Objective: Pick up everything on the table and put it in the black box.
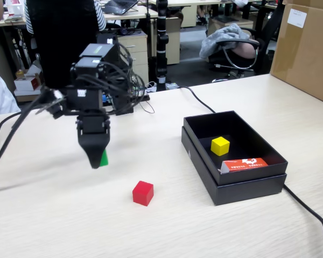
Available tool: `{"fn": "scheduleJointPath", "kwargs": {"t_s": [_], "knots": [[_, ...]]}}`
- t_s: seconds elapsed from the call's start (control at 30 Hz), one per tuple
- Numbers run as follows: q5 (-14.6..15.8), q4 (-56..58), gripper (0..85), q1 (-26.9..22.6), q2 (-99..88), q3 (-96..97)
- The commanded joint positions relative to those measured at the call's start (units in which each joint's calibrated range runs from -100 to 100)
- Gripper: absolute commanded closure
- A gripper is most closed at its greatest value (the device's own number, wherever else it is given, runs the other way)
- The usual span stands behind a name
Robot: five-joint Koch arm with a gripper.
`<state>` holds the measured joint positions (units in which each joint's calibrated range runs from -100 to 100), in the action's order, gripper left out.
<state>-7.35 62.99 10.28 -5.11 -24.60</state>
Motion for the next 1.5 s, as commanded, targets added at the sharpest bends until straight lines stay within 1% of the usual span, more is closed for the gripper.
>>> {"fn": "scheduleJointPath", "kwargs": {"t_s": [0.0, 0.1, 0.17, 0.3, 0.43, 0.57, 0.6, 0.77, 0.97, 1.03, 1.07, 1.27, 1.47], "knots": [[1.51, 2.19, 84.6, -1.56, -14.34, 4.02], [2.39, 2.89, 84.7, -3.17, -22.60, 10.82], [3.47, 2.97, 84.6, -5.76, -32.24, 19.89], [4.84, 2.89, 84.6, -9.67, -42.79, 29.13], [6.54, 2.89, 84.6, -14.75, -50.02, 34.75], [8.30, 2.89, 84.6, -19.54, -52.20, 34.94], [9.23, 2.89, 84.6, -21.44, -50.94, 32.67], [10.50, 2.71, 84.6, -24.62, -40.50, 17.98], [10.79, 2.71, 84.6, -25.35, -23.63, 0.30], [11.09, 2.71, 84.6, -25.20, -4.24, -13.39], [11.28, 2.71, 84.6, -25.05, 2.65, -17.01], [12.50, 2.71, 84.5, -25.30, 13.66, -18.55], [12.55, 2.71, 84.3, -25.01, 19.05, -18.19]]}}
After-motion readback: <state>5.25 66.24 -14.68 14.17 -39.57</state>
